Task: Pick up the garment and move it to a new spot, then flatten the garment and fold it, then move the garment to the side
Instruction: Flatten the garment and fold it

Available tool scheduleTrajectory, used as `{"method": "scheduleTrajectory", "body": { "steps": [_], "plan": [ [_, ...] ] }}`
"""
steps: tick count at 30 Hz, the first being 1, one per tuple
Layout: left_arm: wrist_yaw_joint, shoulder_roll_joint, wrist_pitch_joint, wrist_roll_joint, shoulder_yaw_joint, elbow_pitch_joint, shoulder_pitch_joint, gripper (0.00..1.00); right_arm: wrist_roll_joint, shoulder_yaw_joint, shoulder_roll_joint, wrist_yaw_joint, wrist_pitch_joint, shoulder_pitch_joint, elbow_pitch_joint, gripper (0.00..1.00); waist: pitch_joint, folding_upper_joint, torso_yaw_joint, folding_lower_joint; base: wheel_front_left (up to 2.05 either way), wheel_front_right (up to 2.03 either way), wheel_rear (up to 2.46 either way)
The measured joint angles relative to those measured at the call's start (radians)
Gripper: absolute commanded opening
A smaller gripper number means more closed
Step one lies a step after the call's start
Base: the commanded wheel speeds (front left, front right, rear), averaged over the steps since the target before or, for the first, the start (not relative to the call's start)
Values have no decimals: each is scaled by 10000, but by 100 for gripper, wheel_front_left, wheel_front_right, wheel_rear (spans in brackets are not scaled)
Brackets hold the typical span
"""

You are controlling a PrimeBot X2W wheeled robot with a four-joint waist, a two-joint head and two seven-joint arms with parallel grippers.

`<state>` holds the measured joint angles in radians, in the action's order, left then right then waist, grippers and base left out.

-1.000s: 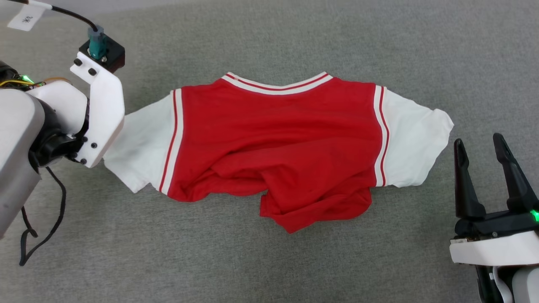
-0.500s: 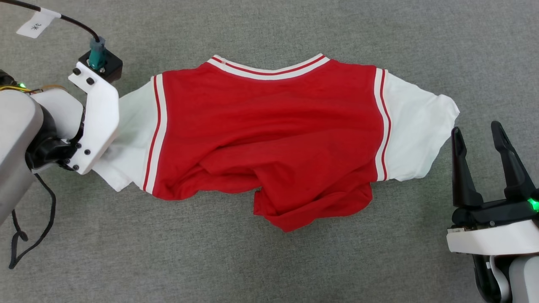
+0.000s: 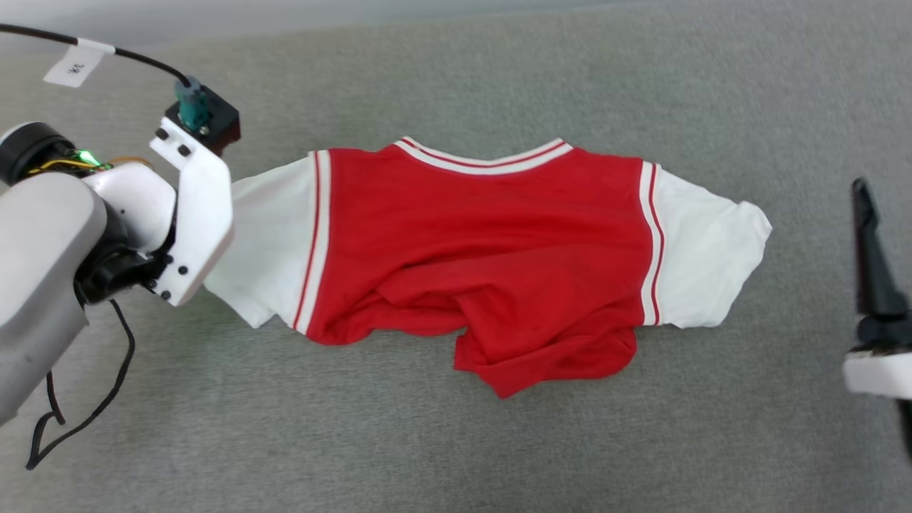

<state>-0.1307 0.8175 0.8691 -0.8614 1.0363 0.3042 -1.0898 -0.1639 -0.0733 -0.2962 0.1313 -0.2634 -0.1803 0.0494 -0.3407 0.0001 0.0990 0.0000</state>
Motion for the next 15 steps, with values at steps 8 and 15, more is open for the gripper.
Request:
{"method": "scheduleTrajectory", "body": {
  "steps": [8,15],
  "plan": [
    [0,119,-890,-151,155,-953,204,0,-704,767,-2667,-2,2454,-1411,-384,100,579,0,-678,0,0,0,0],
    [0,-196,-1258,-17,303,-1185,183,0,-3388,2928,-4886,0,7008,-2328,-587,100,373,0,-1012,0,0,0,0]
  ]
}}
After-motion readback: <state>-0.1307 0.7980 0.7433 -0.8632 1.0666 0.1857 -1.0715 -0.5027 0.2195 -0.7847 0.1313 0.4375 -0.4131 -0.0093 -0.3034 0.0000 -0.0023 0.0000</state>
